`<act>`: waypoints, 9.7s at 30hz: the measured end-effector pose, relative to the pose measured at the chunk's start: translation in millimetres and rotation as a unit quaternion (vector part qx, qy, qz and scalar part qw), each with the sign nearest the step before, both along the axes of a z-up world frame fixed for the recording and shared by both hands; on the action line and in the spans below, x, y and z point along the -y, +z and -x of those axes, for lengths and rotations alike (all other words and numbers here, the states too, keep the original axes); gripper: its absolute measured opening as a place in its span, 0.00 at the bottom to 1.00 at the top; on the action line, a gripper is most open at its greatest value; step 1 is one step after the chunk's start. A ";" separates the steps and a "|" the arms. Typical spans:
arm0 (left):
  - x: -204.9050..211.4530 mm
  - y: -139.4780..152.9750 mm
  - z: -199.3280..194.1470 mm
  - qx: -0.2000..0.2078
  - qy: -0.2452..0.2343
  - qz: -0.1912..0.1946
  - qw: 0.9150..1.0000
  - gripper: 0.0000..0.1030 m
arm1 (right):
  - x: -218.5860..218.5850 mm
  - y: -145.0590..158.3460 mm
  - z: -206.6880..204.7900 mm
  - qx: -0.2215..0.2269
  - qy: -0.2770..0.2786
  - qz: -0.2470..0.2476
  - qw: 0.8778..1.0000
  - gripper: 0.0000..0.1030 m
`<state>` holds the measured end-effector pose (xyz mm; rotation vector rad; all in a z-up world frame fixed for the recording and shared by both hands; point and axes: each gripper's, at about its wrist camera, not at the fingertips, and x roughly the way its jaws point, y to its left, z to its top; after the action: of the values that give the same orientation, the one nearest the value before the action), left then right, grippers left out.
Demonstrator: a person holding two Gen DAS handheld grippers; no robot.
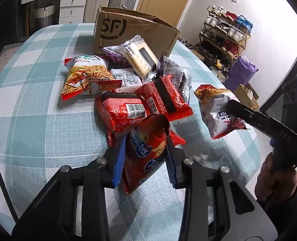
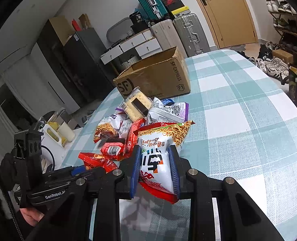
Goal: Organize snacks
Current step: 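Lift both held bags and carry them toward the cardboard box, then open both tools to drop the bags into the cardboard box, then move both empty tools back over the remaining snack pile, then grasp the white bag with black print and purple edge with the right tool, then grasp the red-topped white noodle bag with the left tool while the right tool holds its bag, then lift both held bags and carry them over the cardboard box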
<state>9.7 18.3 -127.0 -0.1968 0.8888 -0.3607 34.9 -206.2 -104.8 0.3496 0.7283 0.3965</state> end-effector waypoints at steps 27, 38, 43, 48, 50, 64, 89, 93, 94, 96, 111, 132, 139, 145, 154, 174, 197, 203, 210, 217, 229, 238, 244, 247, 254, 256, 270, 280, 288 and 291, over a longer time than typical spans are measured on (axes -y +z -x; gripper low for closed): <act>-16.8 94.6 -12.3 0.078 -0.013 0.040 0.996 0.30 | -18.2 45.4 -1.9 0.047 0.028 -0.008 0.998 0.26; -12.4 137.6 -67.4 0.105 -0.018 0.020 0.994 0.30 | -25.5 73.7 -46.9 0.062 0.036 -0.018 0.997 0.26; -10.2 150.6 -98.6 0.109 -0.016 0.015 0.994 0.31 | -26.7 88.3 -78.0 0.070 0.034 -0.021 0.997 0.26; -11.4 162.3 -140.1 0.105 -0.005 0.010 0.994 0.31 | -27.7 103.7 -110.5 0.079 0.036 -0.017 0.996 0.26; -12.6 163.4 -160.3 0.102 -0.002 0.003 0.995 0.31 | -26.7 107.6 -123.2 0.080 0.036 -0.016 0.996 0.26; -9.9 164.7 -275.4 0.084 0.007 -0.014 0.996 0.31 | -30.7 126.2 -214.8 0.086 0.035 -0.018 0.996 0.26; -15.4 112.6 -330.6 0.076 0.036 -0.060 0.995 0.61 | -28.1 75.3 -270.0 0.059 0.001 0.025 0.998 0.68; -23.1 115.5 -314.6 0.076 0.048 -0.066 0.994 0.61 | -26.4 85.2 -253.7 0.067 -0.006 0.041 0.997 0.68; -25.0 116.0 -310.4 0.077 0.051 -0.065 0.994 0.61 | -27.3 88.3 -247.6 0.071 -0.004 0.043 0.997 0.68; -28.6 119.1 -299.5 0.078 0.059 -0.061 0.993 0.61 | -29.7 93.1 -238.8 0.075 -0.001 0.051 0.996 0.68; -35.4 152.8 -203.9 0.098 0.095 -0.078 0.988 0.74 | -30.0 121.8 -155.8 0.101 -0.006 0.067 0.993 0.69; -27.9 155.8 -73.1 0.117 0.120 -0.084 0.982 0.98 | -10.2 103.9 -45.0 0.094 -0.027 0.079 0.992 0.87; -34.2 142.9 -53.0 0.108 0.130 -0.082 0.982 0.99 | -8.9 83.3 -31.1 0.071 -0.023 0.081 0.994 0.88; -43.8 123.1 -44.4 0.084 0.153 -0.090 0.981 0.99 | -18.8 61.9 -27.0 0.050 -0.012 0.100 0.994 0.90; -45.0 79.9 -44.0 0.086 0.156 -0.111 0.978 0.99 | -27.4 22.7 -40.4 0.014 -0.007 0.110 0.994 0.90; -65.8 27.8 -72.7 0.050 0.175 -0.080 0.980 0.99 | -37.0 -23.9 -105.1 -0.038 0.021 0.078 0.996 0.90; -72.7 11.4 -92.1 0.020 0.182 -0.084 0.979 0.99 | -34.1 -38.1 -116.0 -0.045 0.057 0.009 0.997 0.43; -76.0 14.8 -86.2 0.018 0.188 -0.088 0.978 0.99 | -28.5 -26.5 -106.5 -0.027 0.048 0.002 0.998 0.43; -71.5 20.7 -82.4 0.021 0.181 -0.091 0.979 0.99 | -9.5 -20.1 -98.9 -0.022 0.029 -0.030 0.999 0.43; -66.8 20.8 -88.6 0.010 0.173 -0.091 0.981 0.99 | -1.8 -13.8 -88.1 -0.015 0.026 -0.048 0.998 0.43; -59.2 24.9 -109.2 0.000 0.181 -0.105 0.978 0.99 | -0.7 -9.0 -81.2 -0.021 0.020 -0.055 0.998 0.43; -49.7 21.8 -126.2 -0.011 0.172 -0.116 0.978 0.99 | -2.8 4.0 -68.6 -0.011 0.019 -0.036 0.999 0.43; -53.7 9.4 -138.2 -0.040 0.165 -0.104 0.980 0.98 | -1.6 8.5 -56.3 -0.006 0.010 -0.024 1.000 0.44; -57.7 6.2 -143.2 -0.046 0.162 -0.094 0.981 0.94 | -0.1 10.1 -51.9 -0.004 0.006 -0.021 1.000 0.44; -65.2 -6.2 -156.9 -0.074 0.146 -0.059 0.985 0.85 | 1.8 14.1 -46.4 -0.003 0.002 -0.018 1.000 0.44; -64.8 -8.8 -158.7 -0.078 0.141 -0.054 0.985 0.76 | 2.8 14.9 -45.4 -0.003 0.001 -0.018 1.000 0.44; -73.4 -5.7 -150.8 -0.068 0.107 -0.025 0.992 0.36 | -6.1 17.9 -37.6 -0.001 0.015 -0.011 1.000 0.44; -77.5 26.0 -117.8 -0.038 0.099 -0.027 0.994 0.36 | -25.0 21.3 -32.5 0.001 0.048 0.008 0.999 0.45; -78.8 41.6 -100.7 -0.040 0.083 -0.004 0.996 0.37 | -45.3 30.4 -26.0 0.015 0.075 0.023 0.997 0.45; -78.4 45.6 -98.3 -0.040 0.077 0.002 0.996 0.37 | -49.5 36.5 -30.0 0.017 0.079 0.031 0.996 0.45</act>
<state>108.0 96.7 -81.4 -0.2844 0.9447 -0.2118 64.9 -156.7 -68.4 0.2261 0.7353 0.5263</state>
